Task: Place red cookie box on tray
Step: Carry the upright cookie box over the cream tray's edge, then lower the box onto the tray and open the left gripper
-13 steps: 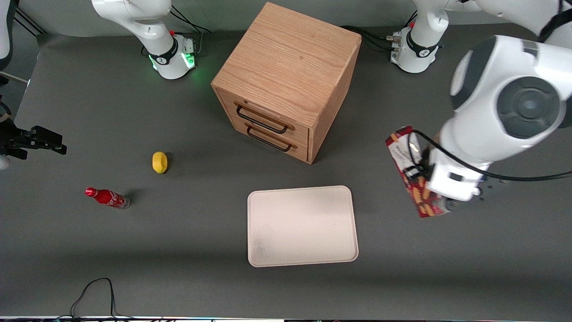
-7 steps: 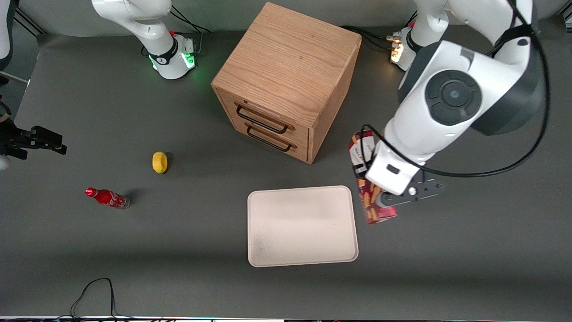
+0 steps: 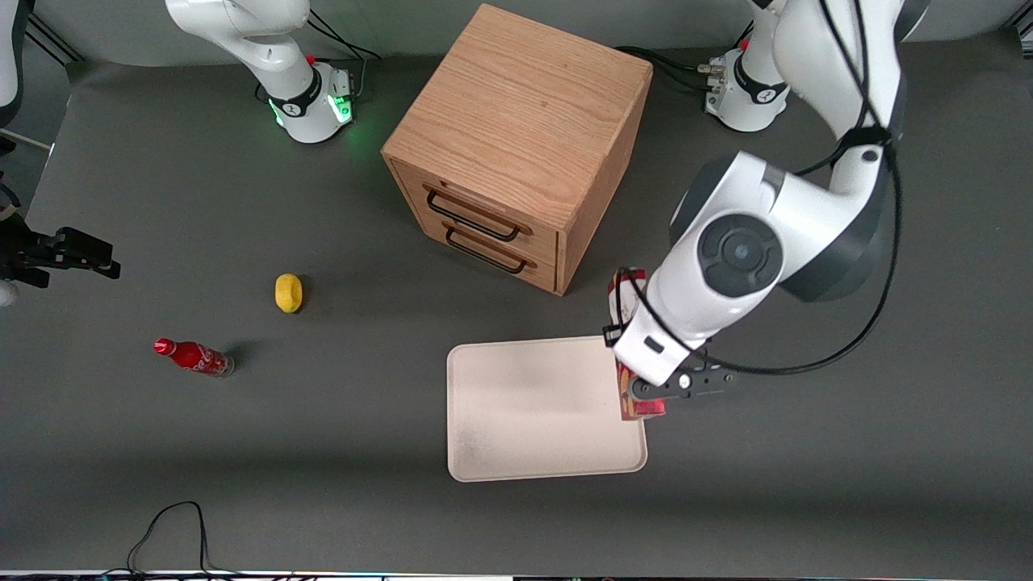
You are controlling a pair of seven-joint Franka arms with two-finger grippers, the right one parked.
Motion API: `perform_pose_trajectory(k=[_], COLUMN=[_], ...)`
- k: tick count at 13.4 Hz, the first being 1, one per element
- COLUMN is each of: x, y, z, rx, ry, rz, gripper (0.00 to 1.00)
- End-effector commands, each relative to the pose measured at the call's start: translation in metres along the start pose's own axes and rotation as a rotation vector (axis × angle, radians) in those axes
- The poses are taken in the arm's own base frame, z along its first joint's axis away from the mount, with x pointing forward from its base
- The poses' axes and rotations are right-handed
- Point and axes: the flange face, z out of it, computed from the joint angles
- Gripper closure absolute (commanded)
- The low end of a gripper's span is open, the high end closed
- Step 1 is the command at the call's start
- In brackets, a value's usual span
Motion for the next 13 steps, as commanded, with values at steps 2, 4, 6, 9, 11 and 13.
perform_pose_trajectory(k=[2, 4, 6, 9, 11, 13], x=[0.012, 0.017, 0.022, 0.028, 0.027, 0.029], y=[-0.006, -0.008, -0.01, -0.013, -0.015, -0.011], z=[0.082, 0.115, 0.141, 0.167, 0.182, 0.183], rx=[0.012, 0.04, 0.049, 0.042, 0.046, 0.026], ry=[0.055, 0.055, 0.063, 0.063, 0.048, 0.068], rz=[0.035, 0.048, 0.069, 0.066, 0.06, 0.047], gripper=[1.0, 1.0, 1.0, 1.0, 1.0, 1.0])
